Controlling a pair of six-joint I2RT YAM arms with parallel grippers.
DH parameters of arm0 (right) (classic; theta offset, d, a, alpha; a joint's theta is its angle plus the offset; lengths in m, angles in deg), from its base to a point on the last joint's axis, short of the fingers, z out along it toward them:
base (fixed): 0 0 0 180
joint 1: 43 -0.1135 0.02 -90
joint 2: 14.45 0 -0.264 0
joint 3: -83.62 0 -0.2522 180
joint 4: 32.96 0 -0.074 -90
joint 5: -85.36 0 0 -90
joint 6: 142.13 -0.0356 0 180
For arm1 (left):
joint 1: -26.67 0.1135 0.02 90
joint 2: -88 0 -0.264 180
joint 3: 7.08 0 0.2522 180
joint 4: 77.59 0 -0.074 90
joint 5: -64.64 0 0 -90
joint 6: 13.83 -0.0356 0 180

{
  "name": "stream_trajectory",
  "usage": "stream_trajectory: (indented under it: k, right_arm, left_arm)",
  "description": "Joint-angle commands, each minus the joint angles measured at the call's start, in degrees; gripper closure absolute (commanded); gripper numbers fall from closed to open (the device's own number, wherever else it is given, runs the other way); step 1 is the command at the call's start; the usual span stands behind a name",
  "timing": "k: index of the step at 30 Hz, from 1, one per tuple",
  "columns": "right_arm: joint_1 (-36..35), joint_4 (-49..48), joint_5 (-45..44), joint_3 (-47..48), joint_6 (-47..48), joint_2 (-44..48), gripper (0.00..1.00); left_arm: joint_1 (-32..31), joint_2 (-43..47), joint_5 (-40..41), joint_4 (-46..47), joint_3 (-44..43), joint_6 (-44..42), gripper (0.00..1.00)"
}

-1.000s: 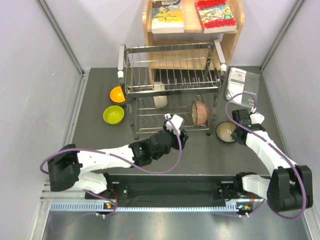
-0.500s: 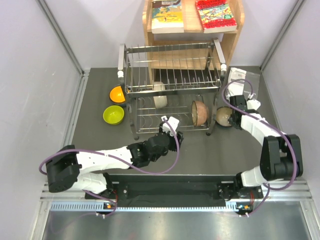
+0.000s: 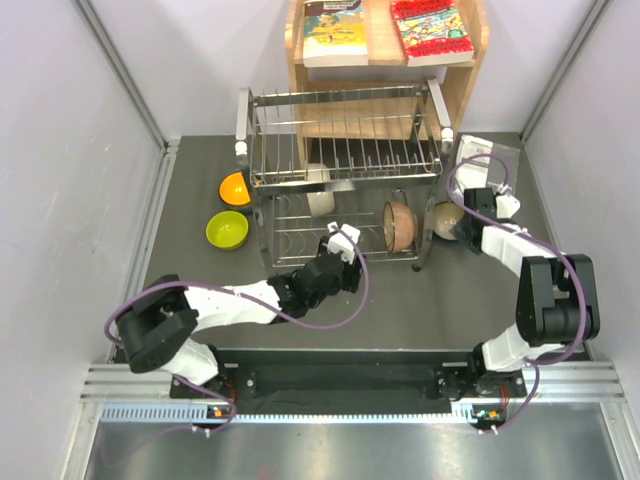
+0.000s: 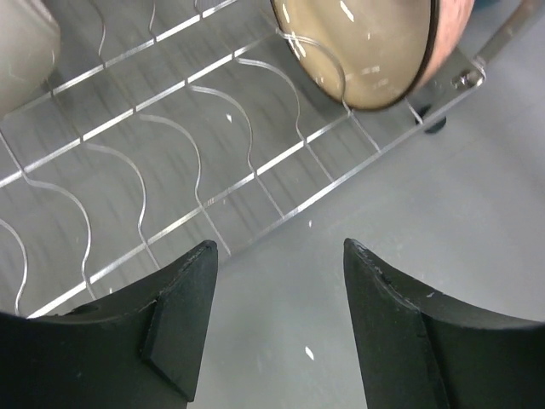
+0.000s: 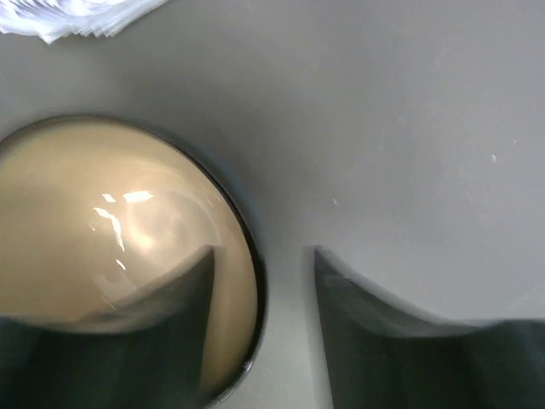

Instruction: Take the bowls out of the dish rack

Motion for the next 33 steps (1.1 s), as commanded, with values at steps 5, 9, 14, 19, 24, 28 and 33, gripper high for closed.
stream_trajectory:
  k: [5, 9, 14, 19, 24, 28, 33]
  right_arm:
    - [0.97, -0.62, 1.89, -4.21, 0.4, 11.35, 0.32]
    - [0.88, 1.58, 2.77, -5.96, -0.04, 18.64, 0.3]
    - [1.05, 5.88, 3.39, -5.97, -0.21, 26.82, 0.25]
    - [1.14, 8.34, 3.83, -6.15, 0.84, 31.92, 0.25]
    - [1.4, 9.32, 5.14, -6.49, 1.1, 33.51, 0.26]
    - [1.58, 9.32, 5.5, -6.93, 2.16, 33.86, 0.26]
    - [1.93, 9.49, 5.85, -7.46, 2.6, 35.0, 0.26]
  left_arm:
    - [1.18, -5.88, -4.47, 7.6, -7.01, -4.54, 0.33]
    - [2.15, -9.3, -5.97, 8.92, -9.82, -5.6, 0.33]
    - [3.47, -11.15, -8.52, 10.85, -11.14, -5.51, 0.33]
    - [3.65, -12.04, -11.42, 12.17, -12.73, -5.68, 0.33]
    - [3.91, -12.03, -15.28, 14.02, -13.6, -5.51, 0.33]
    - [4.35, -12.04, -17.48, 14.89, -14.05, -5.16, 0.33]
    - [5.84, -15.28, -20.56, 16.31, -16.41, -4.72, 0.33]
